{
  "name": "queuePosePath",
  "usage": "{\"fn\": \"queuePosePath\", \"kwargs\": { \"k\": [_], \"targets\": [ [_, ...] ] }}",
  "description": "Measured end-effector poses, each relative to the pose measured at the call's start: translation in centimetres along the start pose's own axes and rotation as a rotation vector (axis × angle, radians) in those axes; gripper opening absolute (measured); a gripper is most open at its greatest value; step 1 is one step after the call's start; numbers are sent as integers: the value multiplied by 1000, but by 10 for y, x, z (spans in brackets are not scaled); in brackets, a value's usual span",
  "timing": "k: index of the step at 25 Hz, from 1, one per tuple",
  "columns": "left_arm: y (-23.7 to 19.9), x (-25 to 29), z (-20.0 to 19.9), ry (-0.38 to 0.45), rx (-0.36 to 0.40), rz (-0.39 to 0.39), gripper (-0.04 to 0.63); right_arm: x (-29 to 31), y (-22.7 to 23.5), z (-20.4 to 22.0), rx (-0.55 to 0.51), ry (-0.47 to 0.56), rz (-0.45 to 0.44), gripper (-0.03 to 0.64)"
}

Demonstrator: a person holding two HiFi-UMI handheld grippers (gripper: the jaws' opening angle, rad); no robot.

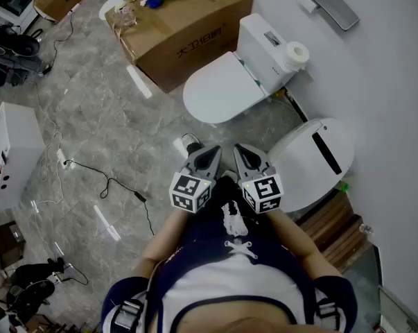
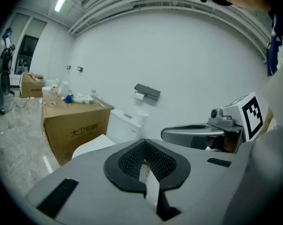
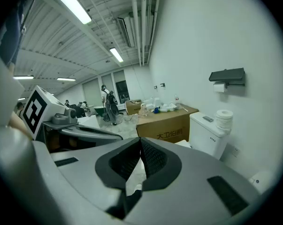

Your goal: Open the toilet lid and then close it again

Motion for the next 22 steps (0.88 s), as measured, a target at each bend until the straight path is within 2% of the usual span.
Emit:
{"fn": "queuePosePath", "kwargs": {
  "k": [6,11,16,22],
  "targets": [
    [2,6,-4,2,11,-10,6,-2,2,5,20,-6,-10,9],
    [-4,-4,-6,15,-18,-34,6,-1,-5,10,36,-15,-19,9],
    [-11,-10,-3,-18,-14,-18,6,4,-11,1,41,2,-7,9],
    [-21,-6,-16,-3,-24,-42,6,7,-11,-12,16,27,-47,11]
  ]
}}
Point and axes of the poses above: the fingertips, and each gripper's own axes: x forward along the fingers, y to its right, z out of its underside, the point moved 1 cm from there along -x, backward along the fingers, and after that the axes turned 3 degrees about y, right-handed, at the moved point
